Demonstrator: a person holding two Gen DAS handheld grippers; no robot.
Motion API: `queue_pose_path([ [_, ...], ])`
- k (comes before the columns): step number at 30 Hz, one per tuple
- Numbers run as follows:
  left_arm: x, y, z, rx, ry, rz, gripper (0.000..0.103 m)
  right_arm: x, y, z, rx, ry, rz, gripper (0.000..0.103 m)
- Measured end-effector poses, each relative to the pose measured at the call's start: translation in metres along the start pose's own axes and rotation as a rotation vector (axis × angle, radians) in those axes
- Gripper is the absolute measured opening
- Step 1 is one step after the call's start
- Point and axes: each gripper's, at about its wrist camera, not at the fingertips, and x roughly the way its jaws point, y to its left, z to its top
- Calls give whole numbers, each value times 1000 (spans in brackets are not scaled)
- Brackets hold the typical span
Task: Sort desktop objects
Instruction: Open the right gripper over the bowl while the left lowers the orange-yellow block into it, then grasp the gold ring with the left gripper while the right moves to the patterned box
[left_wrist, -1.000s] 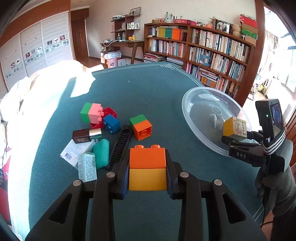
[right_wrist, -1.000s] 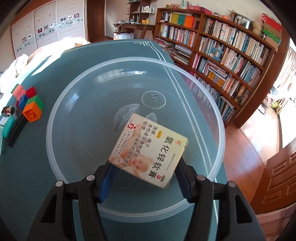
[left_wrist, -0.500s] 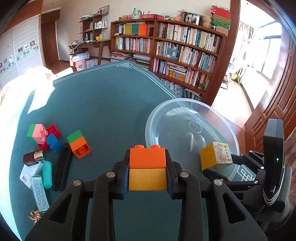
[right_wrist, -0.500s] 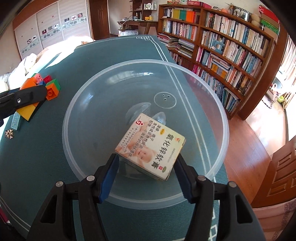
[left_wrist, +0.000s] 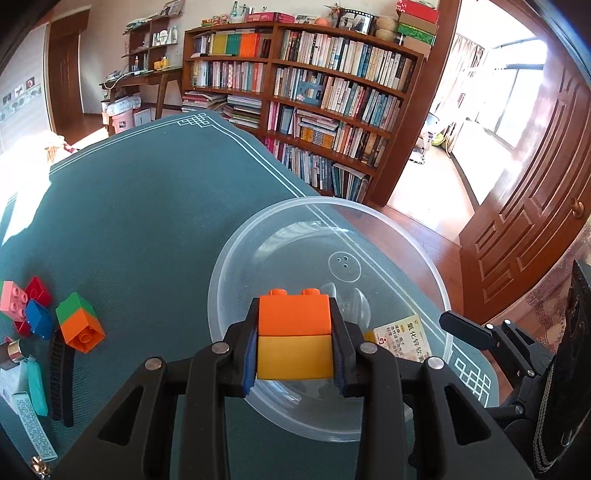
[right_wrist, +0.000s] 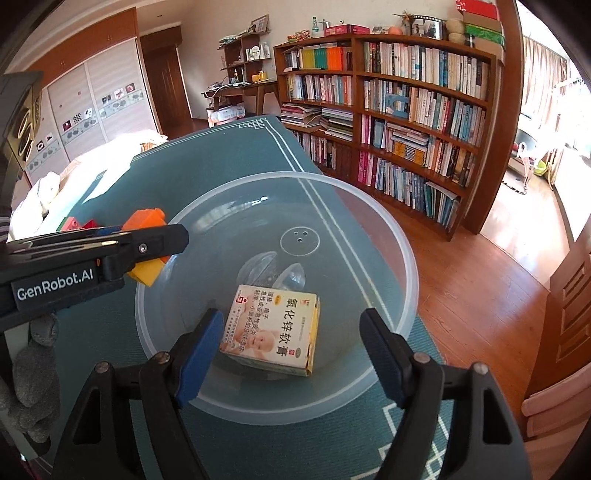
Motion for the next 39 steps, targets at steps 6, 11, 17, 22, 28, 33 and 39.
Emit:
queue_pose_path([
  [6,0,1,0,-5,-1,-17,53,-1,-11,2,62,-16,-13,80],
  [11,-7,2,-5,26,-29,40,54,-4,-10,2,87,-27,-9,80],
  [17,-20,21,-16,2,-58,159,54,-8,5,1,78,-43,38,80],
  [22,-30,44,-29,-39,-61,237,54,-4,29,0,62,-41,81,80],
  [28,-49,69,-46,-94,-82,319,54,-6,57,1,27,-62,92,80],
  [33,-61,90,-59,-143,-95,371,54,-14,76,5,-3,-111,65,80],
  [39,-78,113,-80,-180,-102,425,54,-21,100,5,-12,-137,131,80],
])
